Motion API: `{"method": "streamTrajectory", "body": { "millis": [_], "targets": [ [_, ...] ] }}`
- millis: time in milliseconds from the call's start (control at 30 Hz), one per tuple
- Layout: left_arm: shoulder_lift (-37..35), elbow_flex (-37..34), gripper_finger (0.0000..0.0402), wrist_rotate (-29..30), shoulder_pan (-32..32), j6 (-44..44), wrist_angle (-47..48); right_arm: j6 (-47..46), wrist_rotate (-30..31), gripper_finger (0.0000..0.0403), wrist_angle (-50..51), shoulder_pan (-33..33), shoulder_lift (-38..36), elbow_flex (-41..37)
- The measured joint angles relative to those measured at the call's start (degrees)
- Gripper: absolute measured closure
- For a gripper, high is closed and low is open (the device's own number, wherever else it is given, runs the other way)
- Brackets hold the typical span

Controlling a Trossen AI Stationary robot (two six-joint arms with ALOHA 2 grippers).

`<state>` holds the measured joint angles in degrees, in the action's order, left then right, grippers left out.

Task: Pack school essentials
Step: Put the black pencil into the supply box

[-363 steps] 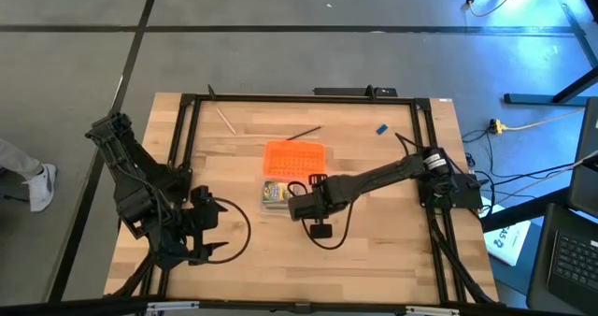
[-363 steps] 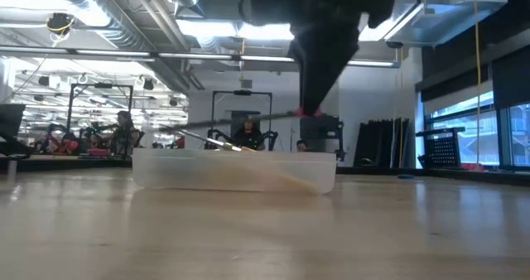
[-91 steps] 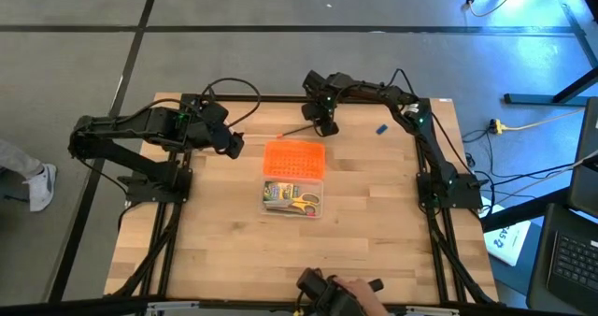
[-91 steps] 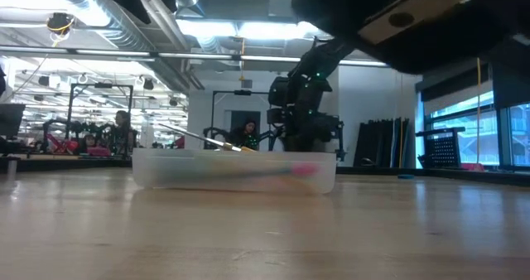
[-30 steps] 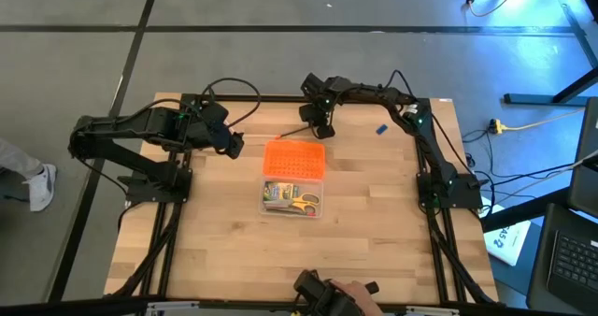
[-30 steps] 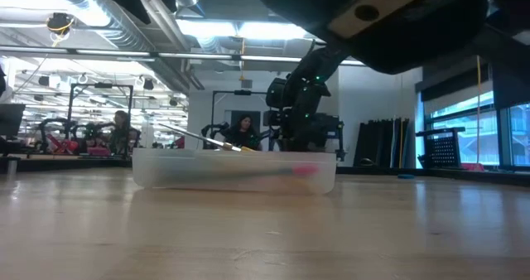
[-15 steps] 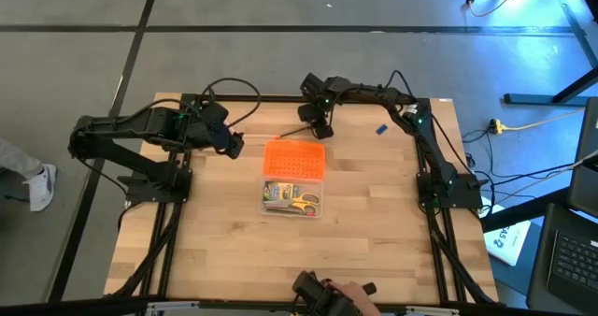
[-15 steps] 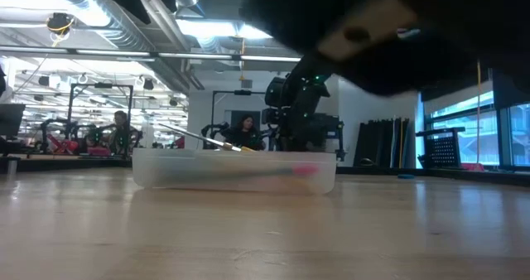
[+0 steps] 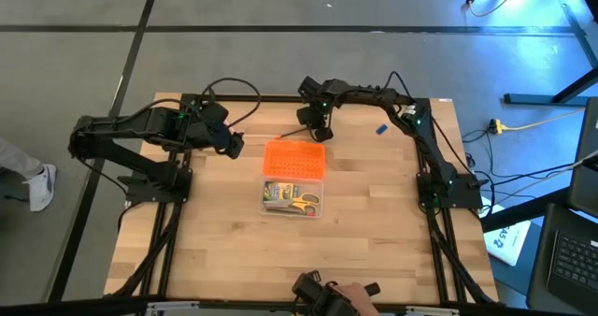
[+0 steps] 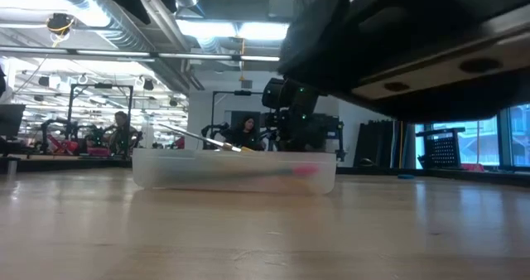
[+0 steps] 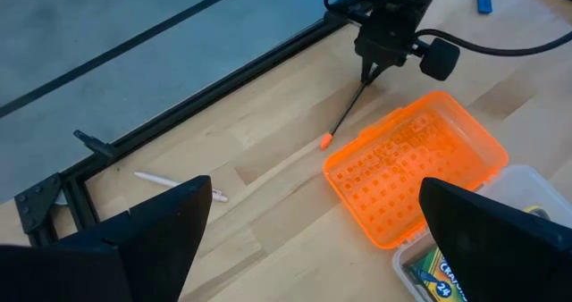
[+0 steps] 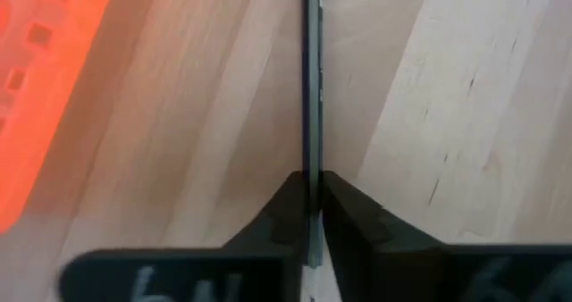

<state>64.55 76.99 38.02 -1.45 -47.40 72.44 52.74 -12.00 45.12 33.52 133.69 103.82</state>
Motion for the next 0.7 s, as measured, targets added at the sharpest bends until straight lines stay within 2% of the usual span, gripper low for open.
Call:
{"method": "streamTrajectory", "body": {
  "millis": [67,233,400,700],
  "targets": [
    [0.0,0.0,0.0008,0.0,0.0,0.0,0.0,0.0,0.5,0.0390,0.3,0.0,0.0,0.0],
    [0.0,0.0,0.0008,0.0,0.0,0.0,0.0,-0.1,1.2,0.0382,0.6,0.0,0.0,0.0],
    [0.0,0.0,0.0008,0.0,0.0,0.0,0.0,-0.2,1.2,0.0397,0.7,0.0,0.0,0.0],
    [0.0,0.0,0.0008,0.0,0.0,0.0,0.0,-3.1,1.2,0.0393,3.2,0.1,0.2,2.2]
  ]
}}
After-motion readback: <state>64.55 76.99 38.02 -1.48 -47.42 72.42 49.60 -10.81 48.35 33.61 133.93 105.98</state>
